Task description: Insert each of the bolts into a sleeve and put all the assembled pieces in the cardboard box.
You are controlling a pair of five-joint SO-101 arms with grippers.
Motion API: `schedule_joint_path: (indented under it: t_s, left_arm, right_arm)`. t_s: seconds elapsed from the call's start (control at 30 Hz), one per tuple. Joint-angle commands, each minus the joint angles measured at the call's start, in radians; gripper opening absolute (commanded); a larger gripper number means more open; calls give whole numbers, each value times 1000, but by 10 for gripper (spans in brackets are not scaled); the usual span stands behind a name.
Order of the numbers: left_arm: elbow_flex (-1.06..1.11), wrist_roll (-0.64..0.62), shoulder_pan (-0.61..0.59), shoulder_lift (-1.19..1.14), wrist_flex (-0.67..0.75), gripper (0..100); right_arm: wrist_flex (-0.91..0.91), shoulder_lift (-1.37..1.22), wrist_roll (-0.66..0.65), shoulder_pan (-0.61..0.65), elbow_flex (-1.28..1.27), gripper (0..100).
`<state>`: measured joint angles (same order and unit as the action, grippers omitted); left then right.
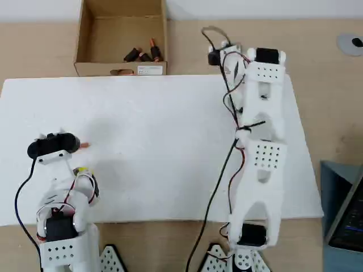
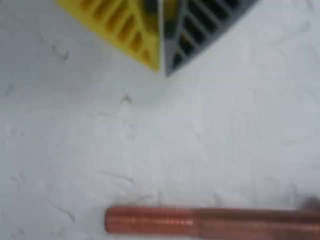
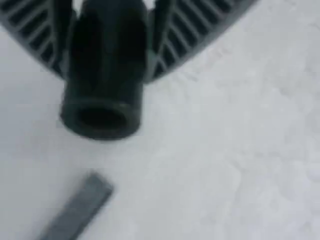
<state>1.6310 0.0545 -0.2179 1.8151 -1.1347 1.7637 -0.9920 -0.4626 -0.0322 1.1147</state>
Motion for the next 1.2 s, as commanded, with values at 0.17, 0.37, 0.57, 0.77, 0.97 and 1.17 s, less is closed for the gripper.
schedule_joint_path:
  t_s: [0.17,0.37,0.57,0.77,0.97,1.17]
  left_arm:
    - [-2,0,-3,10,17,2]
    - [-2,-2,-3,10,15,2]
    - [-2,-2,-3,10,15,2]
    - [-2,0,-3,10,15,2]
    - [-55,-5,-12,8,8,2]
    - [-253,-5,-2,5,-32,2]
  right_arm:
    - [26,168,15,82,110,10]
    - [26,364,75,128,-76,10]
    - [26,676,222,131,-409,10]
    - [25,1063,347,133,-776,10]
    - [25,1445,431,160,-989,10]
    - [25,1751,526,157,-1224,10]
